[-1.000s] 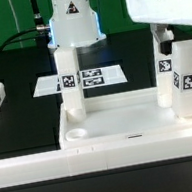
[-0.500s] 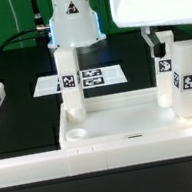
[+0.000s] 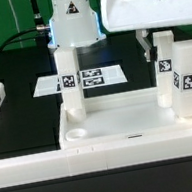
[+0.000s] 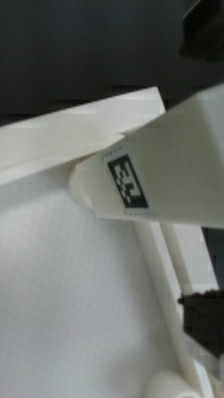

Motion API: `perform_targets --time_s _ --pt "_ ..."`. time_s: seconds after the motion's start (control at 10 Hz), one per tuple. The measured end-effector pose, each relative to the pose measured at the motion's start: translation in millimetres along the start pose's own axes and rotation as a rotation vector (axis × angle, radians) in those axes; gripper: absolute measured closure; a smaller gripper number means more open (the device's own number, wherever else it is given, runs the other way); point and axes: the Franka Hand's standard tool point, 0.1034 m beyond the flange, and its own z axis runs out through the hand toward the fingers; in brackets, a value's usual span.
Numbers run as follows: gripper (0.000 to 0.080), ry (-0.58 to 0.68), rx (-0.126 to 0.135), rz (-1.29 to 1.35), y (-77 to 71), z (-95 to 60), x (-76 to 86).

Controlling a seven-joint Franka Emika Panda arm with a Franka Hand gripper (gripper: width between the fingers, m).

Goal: Assemble desk

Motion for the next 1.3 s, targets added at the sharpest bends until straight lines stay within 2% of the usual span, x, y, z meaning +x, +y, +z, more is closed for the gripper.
perform_targets --time_s 0.5,0.6,0.7,0.8,0.9,1.3 --pt "0.0151 0.005 -0.006 -0.244 2.1 0.5 1.5" --pt "0.0245 0.005 -0.006 -0.240 2.0 0.5 1.4" --pt "0.0245 0.005 -0.006 -0.236 2.0 0.5 1.4" --pt "0.0447 0.005 -0.005 -0.217 1.9 0.4 1.5" --pt "0.0511 0.005 -0.006 -0.218 2.2 0.6 1.5" --pt "0.0511 0.003 -0.001 0.020 1.3 1.2 0.8"
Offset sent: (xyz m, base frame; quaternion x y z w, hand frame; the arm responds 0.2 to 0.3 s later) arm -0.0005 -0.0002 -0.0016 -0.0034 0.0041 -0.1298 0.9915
